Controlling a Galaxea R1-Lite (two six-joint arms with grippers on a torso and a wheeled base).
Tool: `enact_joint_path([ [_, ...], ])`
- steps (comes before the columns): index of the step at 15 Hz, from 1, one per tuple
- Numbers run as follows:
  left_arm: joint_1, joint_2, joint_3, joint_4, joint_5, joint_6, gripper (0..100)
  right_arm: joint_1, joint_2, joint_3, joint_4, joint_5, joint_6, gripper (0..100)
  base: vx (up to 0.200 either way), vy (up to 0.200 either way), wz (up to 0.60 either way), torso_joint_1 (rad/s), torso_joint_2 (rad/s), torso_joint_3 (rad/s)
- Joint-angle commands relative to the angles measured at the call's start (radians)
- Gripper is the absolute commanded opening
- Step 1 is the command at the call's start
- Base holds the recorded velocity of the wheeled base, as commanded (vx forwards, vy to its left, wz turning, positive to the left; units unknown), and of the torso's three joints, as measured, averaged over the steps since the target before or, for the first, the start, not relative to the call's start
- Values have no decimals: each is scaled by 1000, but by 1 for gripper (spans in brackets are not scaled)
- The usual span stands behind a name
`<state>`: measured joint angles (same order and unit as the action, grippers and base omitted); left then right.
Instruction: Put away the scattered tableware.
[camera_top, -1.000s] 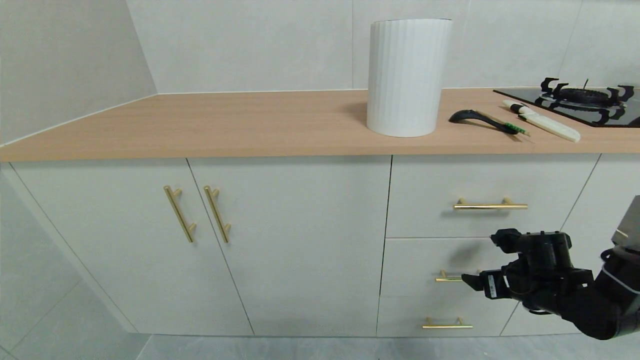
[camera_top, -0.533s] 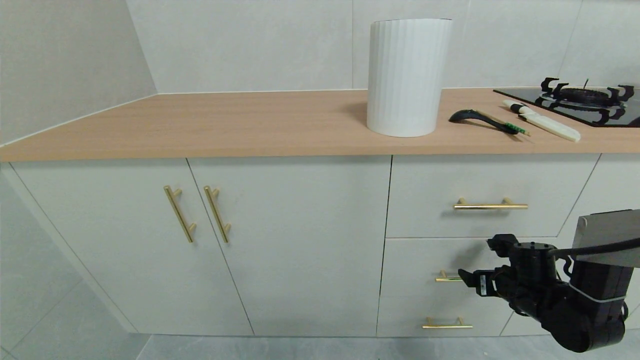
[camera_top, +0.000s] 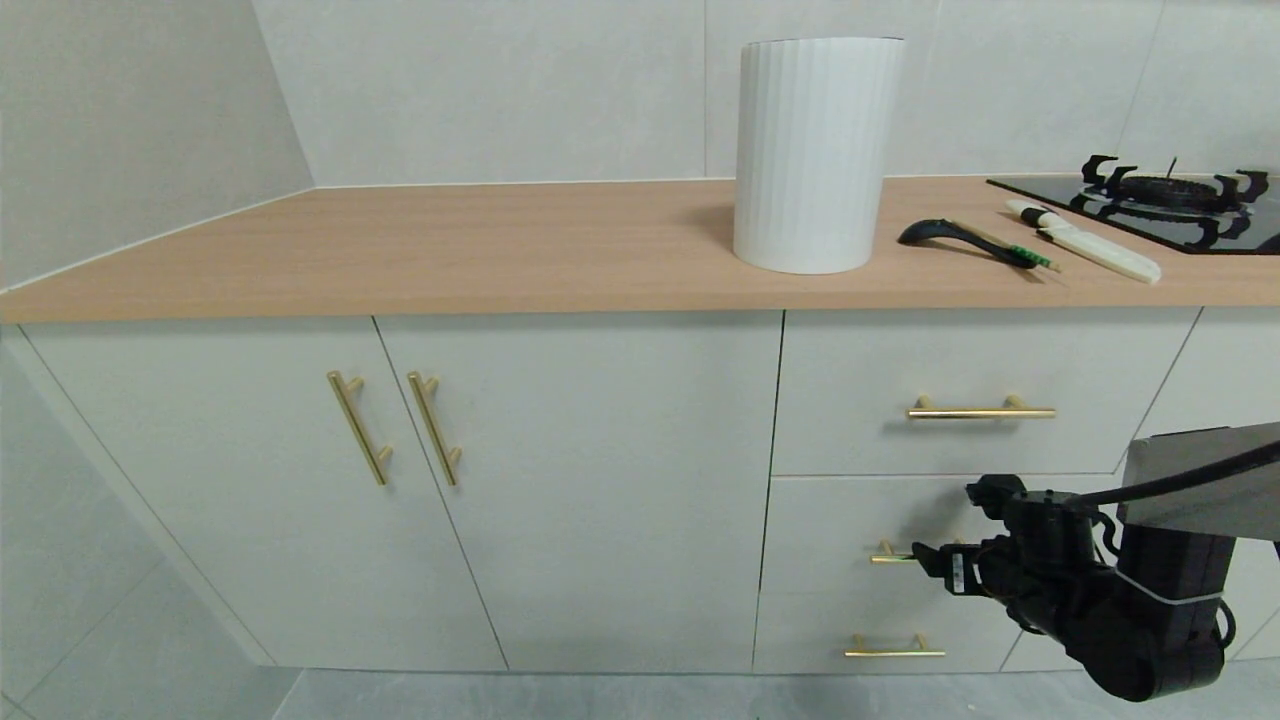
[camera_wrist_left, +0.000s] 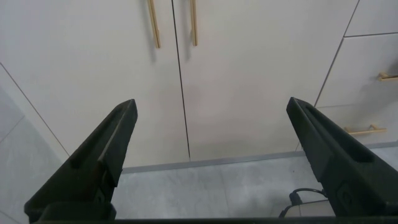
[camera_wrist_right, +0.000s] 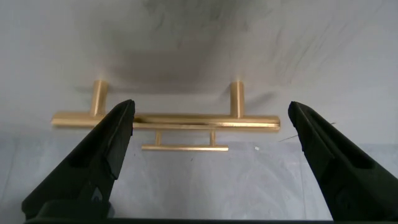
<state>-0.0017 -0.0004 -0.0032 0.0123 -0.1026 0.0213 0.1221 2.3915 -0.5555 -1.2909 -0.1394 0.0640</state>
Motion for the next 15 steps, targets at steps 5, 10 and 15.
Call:
enact_joint_path([
  [5, 0, 0, 0, 0, 1, 0, 100, 1, 26, 2, 2, -2, 2, 100, 0, 0, 0, 0, 0, 0],
  [10, 0, 0, 0, 0, 1, 0, 100, 2, 26, 23, 7, 0, -13, 100, 0, 0, 0, 0, 0, 0],
  [15, 0, 0, 0, 0, 0, 0, 100, 4, 38, 26, 10, 0, -20, 100, 0, 0, 0, 0, 0, 0],
])
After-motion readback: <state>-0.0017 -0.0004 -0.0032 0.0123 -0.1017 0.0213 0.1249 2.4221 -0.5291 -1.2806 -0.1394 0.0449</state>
